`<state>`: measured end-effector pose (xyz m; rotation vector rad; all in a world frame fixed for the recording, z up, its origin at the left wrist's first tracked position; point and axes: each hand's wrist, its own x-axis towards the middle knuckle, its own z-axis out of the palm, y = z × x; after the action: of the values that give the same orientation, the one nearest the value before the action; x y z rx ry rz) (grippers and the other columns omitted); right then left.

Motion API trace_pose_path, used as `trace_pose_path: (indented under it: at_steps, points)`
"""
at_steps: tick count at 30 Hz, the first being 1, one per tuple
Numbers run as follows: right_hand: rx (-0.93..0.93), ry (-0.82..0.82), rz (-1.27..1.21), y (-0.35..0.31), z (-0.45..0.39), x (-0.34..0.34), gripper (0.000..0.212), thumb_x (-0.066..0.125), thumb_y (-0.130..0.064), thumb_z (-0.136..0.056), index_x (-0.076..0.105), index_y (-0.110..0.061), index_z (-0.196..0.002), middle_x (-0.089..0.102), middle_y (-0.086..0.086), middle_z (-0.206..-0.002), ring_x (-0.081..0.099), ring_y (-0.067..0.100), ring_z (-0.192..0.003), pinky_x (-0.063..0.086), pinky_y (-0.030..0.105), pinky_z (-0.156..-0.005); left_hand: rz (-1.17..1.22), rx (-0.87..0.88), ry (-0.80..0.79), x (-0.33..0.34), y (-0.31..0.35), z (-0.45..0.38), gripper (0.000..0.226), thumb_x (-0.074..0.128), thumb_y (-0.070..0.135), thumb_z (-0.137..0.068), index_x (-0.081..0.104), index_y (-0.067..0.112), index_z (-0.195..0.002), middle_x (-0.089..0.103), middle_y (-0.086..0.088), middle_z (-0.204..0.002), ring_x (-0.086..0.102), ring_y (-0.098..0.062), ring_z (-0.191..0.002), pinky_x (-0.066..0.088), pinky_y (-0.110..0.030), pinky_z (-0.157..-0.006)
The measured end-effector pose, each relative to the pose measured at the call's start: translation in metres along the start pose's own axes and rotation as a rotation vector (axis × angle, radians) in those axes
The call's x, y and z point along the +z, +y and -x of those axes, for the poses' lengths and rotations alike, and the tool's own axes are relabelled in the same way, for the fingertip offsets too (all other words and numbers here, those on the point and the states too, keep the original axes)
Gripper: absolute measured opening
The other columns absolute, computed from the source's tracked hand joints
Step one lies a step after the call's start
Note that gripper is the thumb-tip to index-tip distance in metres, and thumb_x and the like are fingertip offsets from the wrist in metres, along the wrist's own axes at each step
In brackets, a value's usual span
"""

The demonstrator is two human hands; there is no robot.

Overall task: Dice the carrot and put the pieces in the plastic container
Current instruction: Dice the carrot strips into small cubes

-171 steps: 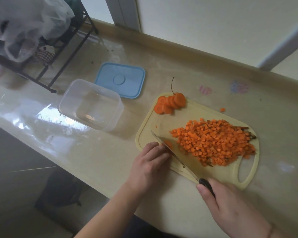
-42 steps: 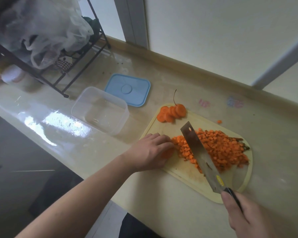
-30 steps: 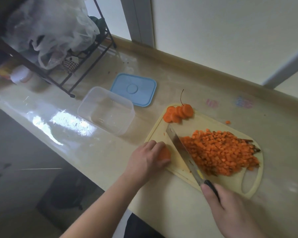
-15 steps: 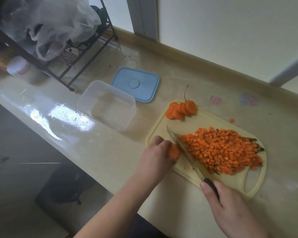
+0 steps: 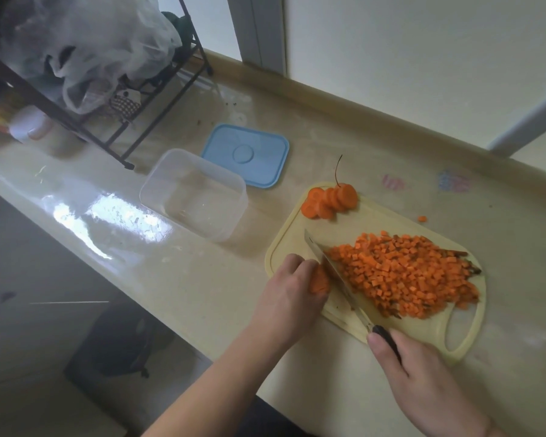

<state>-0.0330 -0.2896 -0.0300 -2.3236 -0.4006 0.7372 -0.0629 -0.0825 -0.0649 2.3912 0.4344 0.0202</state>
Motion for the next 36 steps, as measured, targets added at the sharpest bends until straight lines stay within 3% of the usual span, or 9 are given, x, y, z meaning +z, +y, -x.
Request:
trace_pose_path:
  at_steps: [7,9,12,14,22,25,27,30,36]
  points:
    - [0.033,0.016,-0.011,-0.003,0.003,-0.01,0.087,0.01,-0.097,-0.062,0.047,-0.019,-0.068,0.061,-0.002,-0.069,0.056,0.009,-0.055,0.039,0.024,-0.054,-0.015,0.051,0.008,-0.008,-0.005,0.001,0.044,0.074,0.027,-0.083,0.067,0.01,-0.123,0.061,-0.007,-0.113,0.065,-0.03,-0.092,0.056,-0.036,-0.076]
    - [0.046,0.005,-0.045,-0.006,0.006,-0.013,0.084,0.009,-0.099,-0.059,0.048,-0.027,-0.077,0.06,-0.002,-0.067,0.056,0.009,-0.057,0.04,0.024,-0.056,-0.088,0.195,0.113,-0.007,-0.011,0.001,0.036,0.071,0.032,-0.084,0.07,0.008,-0.11,0.064,-0.007,-0.103,0.064,-0.027,-0.084,0.054,-0.032,-0.069]
    - [0.027,0.003,-0.038,-0.005,0.012,-0.013,0.082,0.007,-0.097,-0.062,0.045,-0.027,-0.081,0.058,0.003,-0.065,0.056,0.011,-0.057,0.04,0.027,-0.058,-0.137,0.482,0.164,0.0,-0.022,0.0,0.019,0.073,0.019,-0.089,0.072,0.005,-0.101,0.066,-0.008,-0.101,0.06,-0.028,-0.09,0.052,-0.033,-0.079]
    - [-0.003,0.036,-0.013,-0.002,0.015,-0.008,0.08,0.008,-0.095,-0.067,0.044,-0.024,-0.08,0.057,0.004,-0.062,0.055,0.011,-0.055,0.04,0.03,-0.057,-0.128,0.552,0.157,0.003,-0.024,-0.002,0.011,0.072,0.013,-0.09,0.074,0.005,-0.097,0.069,-0.008,-0.101,0.061,-0.03,-0.093,0.053,-0.034,-0.084]
    - [-0.036,0.208,0.09,0.005,0.036,0.005,0.074,0.017,-0.079,-0.088,0.058,-0.02,-0.068,0.058,0.006,-0.056,0.057,0.007,-0.072,0.045,0.026,-0.06,-0.051,0.566,0.124,0.012,-0.033,-0.005,0.007,0.074,0.007,-0.091,0.076,0.005,-0.097,0.069,-0.008,-0.103,0.062,-0.03,-0.103,0.053,-0.033,-0.089]
    - [-0.098,0.219,0.184,0.009,0.035,0.009,0.063,0.019,-0.067,-0.096,0.059,-0.023,-0.073,0.063,-0.002,-0.06,0.058,0.003,-0.065,0.044,0.021,-0.057,-0.005,0.564,0.134,0.013,-0.034,-0.005,0.011,0.078,0.005,-0.088,0.076,0.005,-0.099,0.07,-0.008,-0.108,0.064,-0.031,-0.103,0.054,-0.034,-0.089]
    - [-0.113,0.155,0.129,0.006,0.022,0.012,0.063,0.017,-0.07,-0.094,0.058,-0.026,-0.075,0.064,-0.004,-0.064,0.06,0.004,-0.066,0.045,0.027,-0.065,0.016,0.561,0.143,0.012,-0.035,-0.006,0.012,0.079,0.005,-0.087,0.077,0.004,-0.099,0.071,-0.008,-0.108,0.065,-0.031,-0.102,0.054,-0.034,-0.09]
    - [-0.091,0.075,0.021,0.002,-0.004,0.014,0.071,0.01,-0.079,-0.086,0.053,-0.024,-0.072,0.061,-0.002,-0.064,0.059,0.009,-0.069,0.043,0.034,-0.061,0.017,0.588,0.137,0.01,-0.036,-0.007,0.008,0.078,0.005,-0.087,0.076,0.003,-0.095,0.07,-0.009,-0.104,0.063,-0.03,-0.099,0.053,-0.033,-0.092]
    - [-0.054,0.048,-0.046,0.001,-0.008,-0.001,0.075,0.011,-0.08,-0.083,0.054,-0.02,-0.07,0.063,-0.008,-0.073,0.058,0.007,-0.064,0.043,0.036,-0.059,-0.013,0.611,0.118,0.009,-0.043,-0.004,0.01,0.074,0.008,-0.091,0.075,0.002,-0.099,0.067,-0.012,-0.102,0.061,-0.033,-0.1,0.052,-0.034,-0.092]
